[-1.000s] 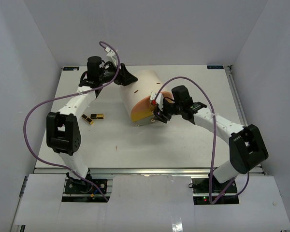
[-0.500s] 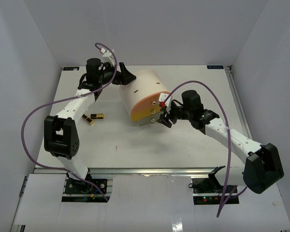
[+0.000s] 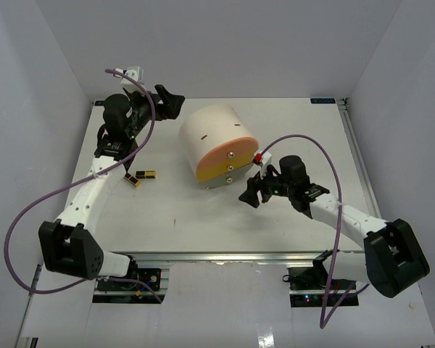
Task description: Organize the makeup
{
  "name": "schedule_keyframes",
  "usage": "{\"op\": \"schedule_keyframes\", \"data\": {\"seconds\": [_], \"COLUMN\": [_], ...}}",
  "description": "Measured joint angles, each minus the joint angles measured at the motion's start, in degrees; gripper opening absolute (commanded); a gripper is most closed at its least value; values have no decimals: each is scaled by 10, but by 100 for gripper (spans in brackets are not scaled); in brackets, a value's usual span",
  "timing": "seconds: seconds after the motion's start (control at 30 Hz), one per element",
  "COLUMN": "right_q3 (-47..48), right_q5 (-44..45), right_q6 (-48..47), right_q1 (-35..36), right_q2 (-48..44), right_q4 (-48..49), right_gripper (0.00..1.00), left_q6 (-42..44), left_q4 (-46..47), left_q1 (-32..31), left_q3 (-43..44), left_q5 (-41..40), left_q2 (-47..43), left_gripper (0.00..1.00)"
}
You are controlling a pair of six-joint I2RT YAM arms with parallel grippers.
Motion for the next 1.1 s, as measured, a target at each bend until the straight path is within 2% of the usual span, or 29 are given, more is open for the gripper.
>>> {"op": "schedule_keyframes", "data": {"seconds": [0.13,0.27,0.57,0.87,1.1], "right_q3": [-58,-90,-92,-76,-52], "right_q5": [-6,-12,0,26,55], "right_q6": [111,190,372,467,507], "right_q1": [-1,-1,-2,-5,-5], "right_q2": [8,29,155,238,284], "right_q4": [106,191,352,456,499], "right_gripper": [75,76,75,73,66], "left_q6": [12,22,32,53,61], "left_q4": [7,2,6,16,28], "left_q1": [0,0,0,0,0], "left_q3": [-44,-63,-109,-107,-107], "left_q5": [-5,6,21,38,52], "left_q2": [-51,-48,-34,0,2], "left_gripper": [98,98,98,98,98]}}
